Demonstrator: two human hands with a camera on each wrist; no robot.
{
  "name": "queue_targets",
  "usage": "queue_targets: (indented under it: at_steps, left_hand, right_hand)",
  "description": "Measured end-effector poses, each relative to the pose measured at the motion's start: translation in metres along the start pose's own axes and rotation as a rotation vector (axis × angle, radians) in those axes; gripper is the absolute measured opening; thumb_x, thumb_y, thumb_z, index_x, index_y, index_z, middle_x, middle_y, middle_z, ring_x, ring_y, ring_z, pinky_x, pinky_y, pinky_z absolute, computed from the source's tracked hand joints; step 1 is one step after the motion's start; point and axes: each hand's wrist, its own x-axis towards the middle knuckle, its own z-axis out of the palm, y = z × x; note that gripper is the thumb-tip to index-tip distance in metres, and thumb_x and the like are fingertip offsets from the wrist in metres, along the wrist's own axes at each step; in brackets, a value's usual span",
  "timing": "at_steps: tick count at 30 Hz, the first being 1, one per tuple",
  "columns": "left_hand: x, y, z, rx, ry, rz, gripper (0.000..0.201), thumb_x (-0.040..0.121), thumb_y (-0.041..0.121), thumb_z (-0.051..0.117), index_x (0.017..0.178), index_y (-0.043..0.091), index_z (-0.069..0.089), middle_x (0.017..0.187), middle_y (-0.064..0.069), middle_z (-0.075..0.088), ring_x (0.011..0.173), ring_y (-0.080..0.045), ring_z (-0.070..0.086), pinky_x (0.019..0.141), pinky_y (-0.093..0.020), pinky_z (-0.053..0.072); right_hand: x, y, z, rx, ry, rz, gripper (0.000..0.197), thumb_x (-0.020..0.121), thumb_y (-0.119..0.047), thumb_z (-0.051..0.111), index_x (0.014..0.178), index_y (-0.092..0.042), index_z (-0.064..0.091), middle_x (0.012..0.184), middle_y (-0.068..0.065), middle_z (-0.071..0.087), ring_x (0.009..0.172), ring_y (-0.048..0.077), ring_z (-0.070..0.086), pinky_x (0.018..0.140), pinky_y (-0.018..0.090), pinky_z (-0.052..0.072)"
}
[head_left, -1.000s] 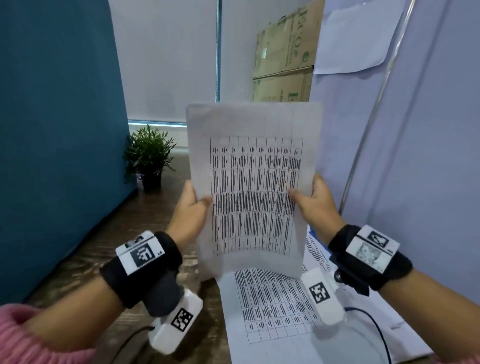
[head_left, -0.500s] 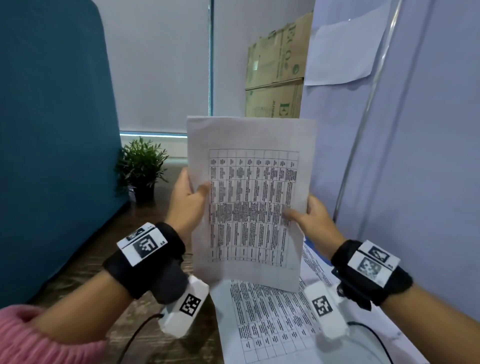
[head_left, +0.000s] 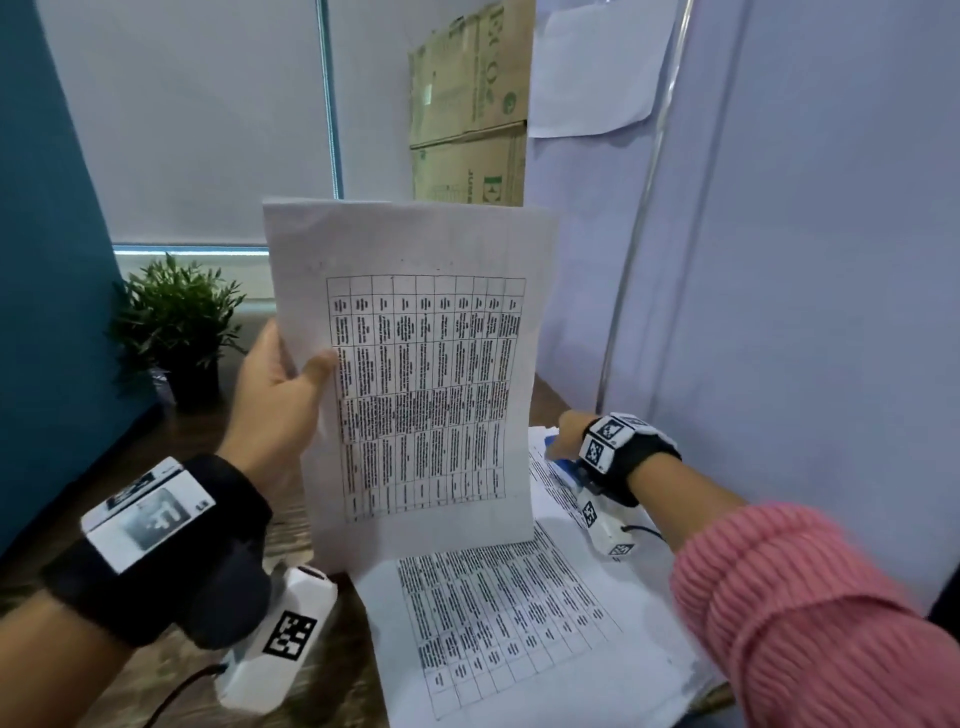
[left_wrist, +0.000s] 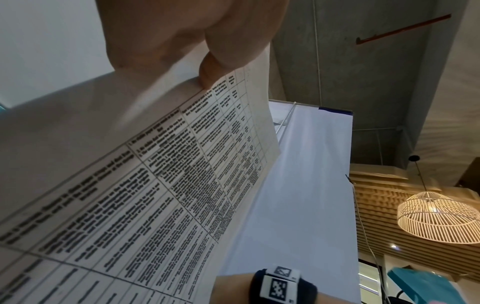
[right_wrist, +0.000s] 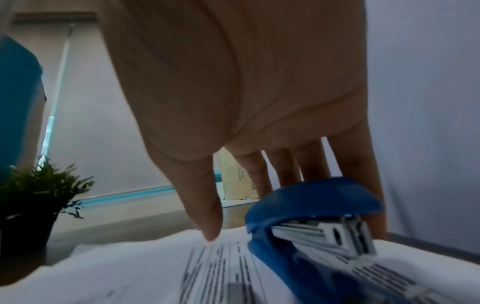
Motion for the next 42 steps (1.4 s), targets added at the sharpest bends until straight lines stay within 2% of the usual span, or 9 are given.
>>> queue_targets:
  at_steps: [3,7,12,17,22,27,32,35,42]
  left_hand:
    - [0.0,-0.001,0.001,0.003,-0.014,0.004,0.036,0.096,0.002,0.043,0.129,0.014,0.047,0.109,0.011,0.062,0.098,-0.002,0.061,0.077,-0.022,0.052]
    - [0.0,-0.002,0.001,-0.027,-0.02,-0.01,0.031,0.095,0.002,0.043,0.123,0.016,0.049,0.104,0.01,0.064,0.086,0.002,0.065,0.066,-0.014,0.055]
    - [-0.002,0.003,-0.001,-0.03,-0.018,-0.032,0.033,0.095,0.005,0.043,0.125,0.018,0.048,0.11,0.007,0.063,0.098,-0.006,0.063,0.075,-0.023,0.054]
    - [-0.004,0.007,-0.002,-0.033,0.001,-0.032,0.028,0.095,0.006,0.044,0.107,0.03,0.052,0.106,0.008,0.064,0.097,-0.007,0.063,0.082,-0.03,0.053]
    - [-0.007,0.009,-0.003,-0.045,0.031,-0.055,0.025,0.094,0.004,0.047,0.107,0.024,0.055,0.109,-0.002,0.066,0.1,-0.018,0.064,0.086,-0.039,0.053]
    - [-0.008,0.009,-0.003,-0.054,0.023,-0.022,0.022,0.092,0.002,0.051,0.096,0.023,0.057,0.098,0.001,0.067,0.09,-0.012,0.066,0.073,-0.027,0.055]
    - [-0.009,0.01,-0.004,-0.063,-0.005,-0.003,0.022,0.091,0.001,0.051,0.099,0.021,0.057,0.098,0.004,0.069,0.09,-0.01,0.067,0.072,-0.023,0.057]
    - [-0.008,0.009,-0.005,-0.051,-0.023,0.003,0.022,0.092,0.001,0.051,0.101,0.02,0.056,0.103,-0.001,0.068,0.093,-0.013,0.068,0.075,-0.026,0.058]
    - [-0.009,0.012,-0.002,-0.039,-0.027,0.02,0.02,0.092,0.001,0.051,0.103,0.016,0.057,0.105,-0.007,0.068,0.098,-0.021,0.066,0.084,-0.037,0.055]
  right_hand:
    - [-0.005,0.002,0.006,-0.067,0.039,0.0,0.033,0.088,-0.028,0.055,0.106,-0.002,0.061,0.092,0.01,0.061,0.088,0.03,0.062,0.073,0.029,0.046]
    - [0.0,0.01,0.017,-0.075,0.051,-0.005,0.019,0.092,-0.025,0.047,0.086,-0.011,0.058,0.084,0.006,0.058,0.083,0.027,0.055,0.07,0.027,0.038]
    - [0.009,0.0,-0.01,0.139,0.101,-0.013,0.036,0.092,-0.017,0.051,0.123,0.001,0.049,0.121,0.021,0.058,0.108,0.032,0.058,0.066,0.023,0.039]
    - [-0.024,-0.018,-0.105,0.846,0.691,-0.077,0.032,0.088,-0.015,0.057,0.115,0.001,0.051,0.104,0.017,0.058,0.092,0.028,0.054,0.075,0.029,0.036]
    - [-0.11,-0.065,-0.185,1.459,1.218,-0.583,0.009,0.094,-0.024,0.054,0.096,-0.024,0.045,0.083,-0.014,0.051,0.069,-0.01,0.054,0.072,0.01,0.042]
    - [-0.133,-0.119,-0.175,1.349,1.057,-0.951,0.025,0.091,-0.035,0.054,0.106,-0.018,0.043,0.091,0.002,0.058,0.075,0.003,0.061,0.071,0.018,0.052]
    - [-0.115,-0.151,-0.152,1.175,1.024,-0.923,0.025,0.092,-0.031,0.056,0.105,-0.012,0.046,0.081,-0.008,0.051,0.07,0.006,0.052,0.067,0.024,0.048]
    - [-0.115,-0.163,-0.147,1.096,1.056,-0.91,0.028,0.093,-0.029,0.056,0.105,-0.005,0.049,0.075,-0.012,0.05,0.062,-0.002,0.049,0.062,0.012,0.043]
    - [-0.126,-0.187,-0.139,1.067,1.037,-0.934,0.02,0.091,-0.033,0.054,0.088,-0.014,0.049,0.067,-0.006,0.052,0.057,0.005,0.047,0.055,0.017,0.04]
